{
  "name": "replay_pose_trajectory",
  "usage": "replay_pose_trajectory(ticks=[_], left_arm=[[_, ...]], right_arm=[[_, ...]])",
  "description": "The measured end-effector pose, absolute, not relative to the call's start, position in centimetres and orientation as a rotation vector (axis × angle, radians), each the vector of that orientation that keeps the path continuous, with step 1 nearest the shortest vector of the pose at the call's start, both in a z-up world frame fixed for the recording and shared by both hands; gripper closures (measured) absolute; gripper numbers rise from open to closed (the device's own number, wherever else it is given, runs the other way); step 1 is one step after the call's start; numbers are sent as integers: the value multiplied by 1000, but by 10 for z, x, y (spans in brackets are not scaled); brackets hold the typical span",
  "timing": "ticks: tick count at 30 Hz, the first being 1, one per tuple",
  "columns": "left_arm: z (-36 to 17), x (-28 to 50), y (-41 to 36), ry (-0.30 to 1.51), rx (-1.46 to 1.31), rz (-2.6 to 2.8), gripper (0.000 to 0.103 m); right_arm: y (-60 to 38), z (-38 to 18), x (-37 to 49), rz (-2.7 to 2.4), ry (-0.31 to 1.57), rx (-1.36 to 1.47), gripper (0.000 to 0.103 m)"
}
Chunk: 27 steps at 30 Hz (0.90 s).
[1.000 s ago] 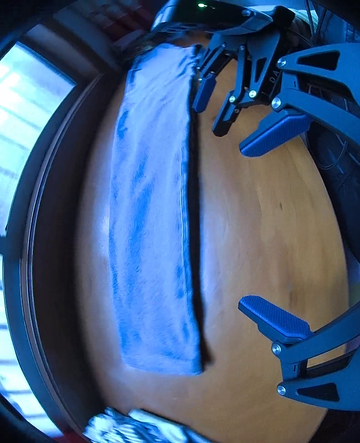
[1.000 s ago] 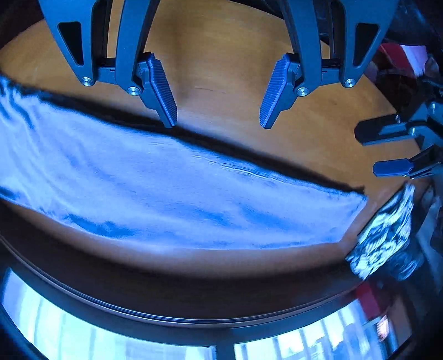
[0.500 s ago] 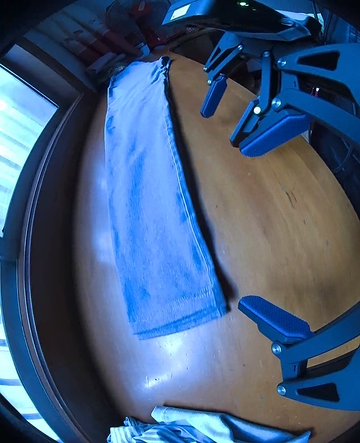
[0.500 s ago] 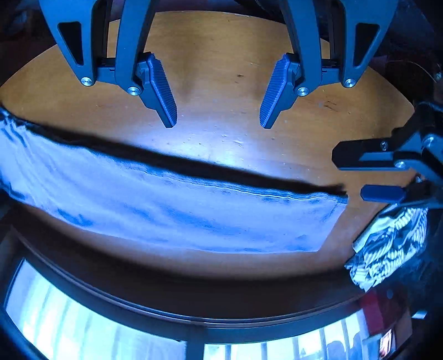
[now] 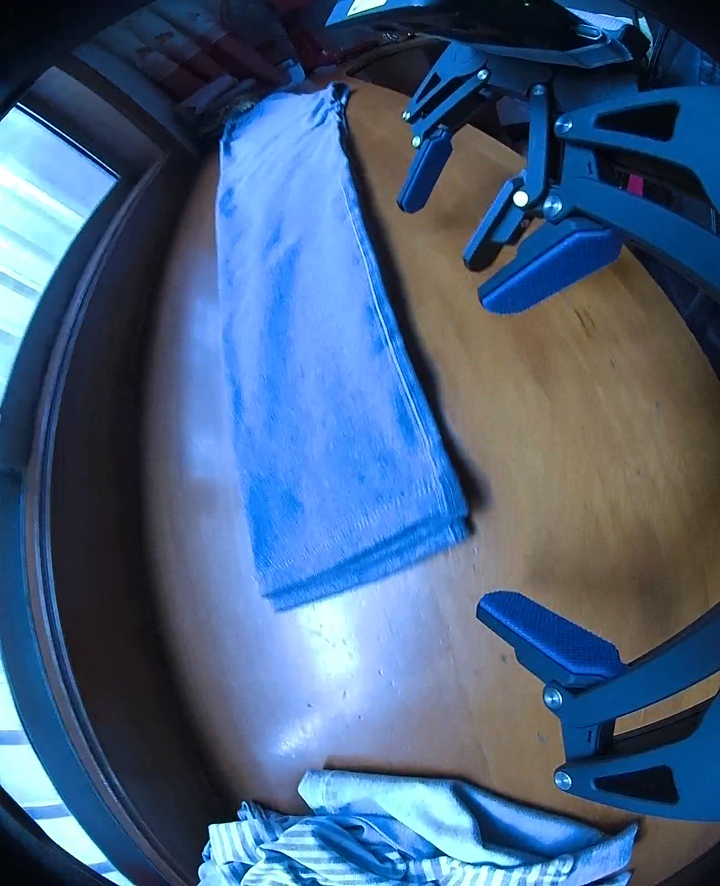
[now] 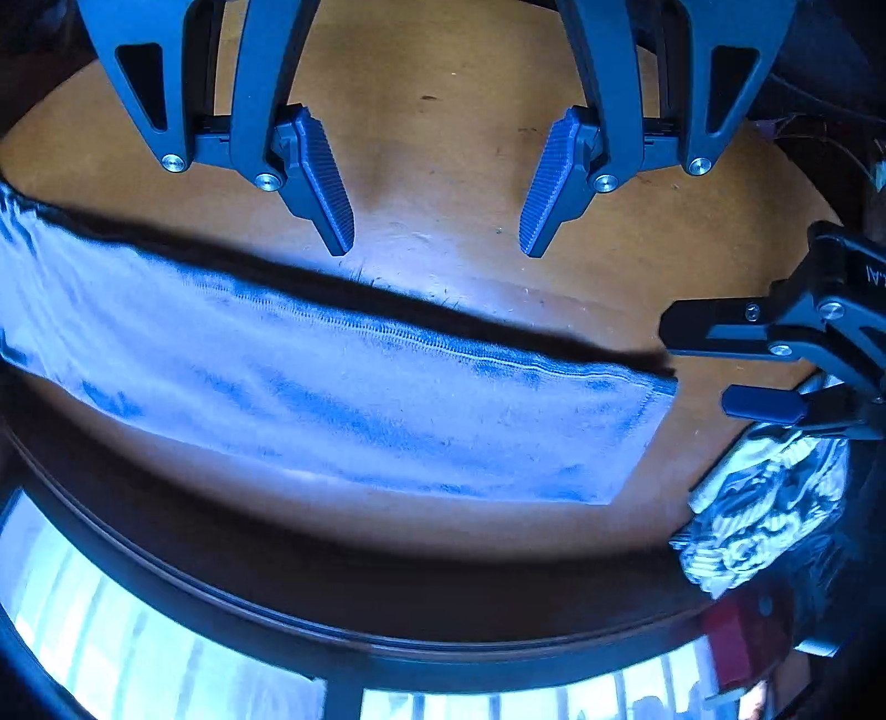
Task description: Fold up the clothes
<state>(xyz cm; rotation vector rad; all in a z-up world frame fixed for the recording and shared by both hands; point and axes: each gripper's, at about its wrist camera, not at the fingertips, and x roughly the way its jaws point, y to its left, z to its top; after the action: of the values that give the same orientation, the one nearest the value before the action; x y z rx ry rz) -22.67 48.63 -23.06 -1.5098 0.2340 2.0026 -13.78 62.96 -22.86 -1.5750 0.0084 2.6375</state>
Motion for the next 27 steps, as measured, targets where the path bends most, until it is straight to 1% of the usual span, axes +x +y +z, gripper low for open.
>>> replay_pose_trajectory(ticks=[4,10,19,27], left_arm=[[-228,-237,484,292,-1482,1948,1],[-228,-253,481,374,-1424,1847,1],[-236,-272,460,426,-1371,1741,1],[-230,-298,446,443,-1312,1738,1]], right_arm=[[621,-224,-134,2608,17,-1530,41],[600,-222,-131,2511,102,-1497,41],[555,-222,-138,2457,73,-1455,41],[529,-218,-172,2568,16,-1406,41]])
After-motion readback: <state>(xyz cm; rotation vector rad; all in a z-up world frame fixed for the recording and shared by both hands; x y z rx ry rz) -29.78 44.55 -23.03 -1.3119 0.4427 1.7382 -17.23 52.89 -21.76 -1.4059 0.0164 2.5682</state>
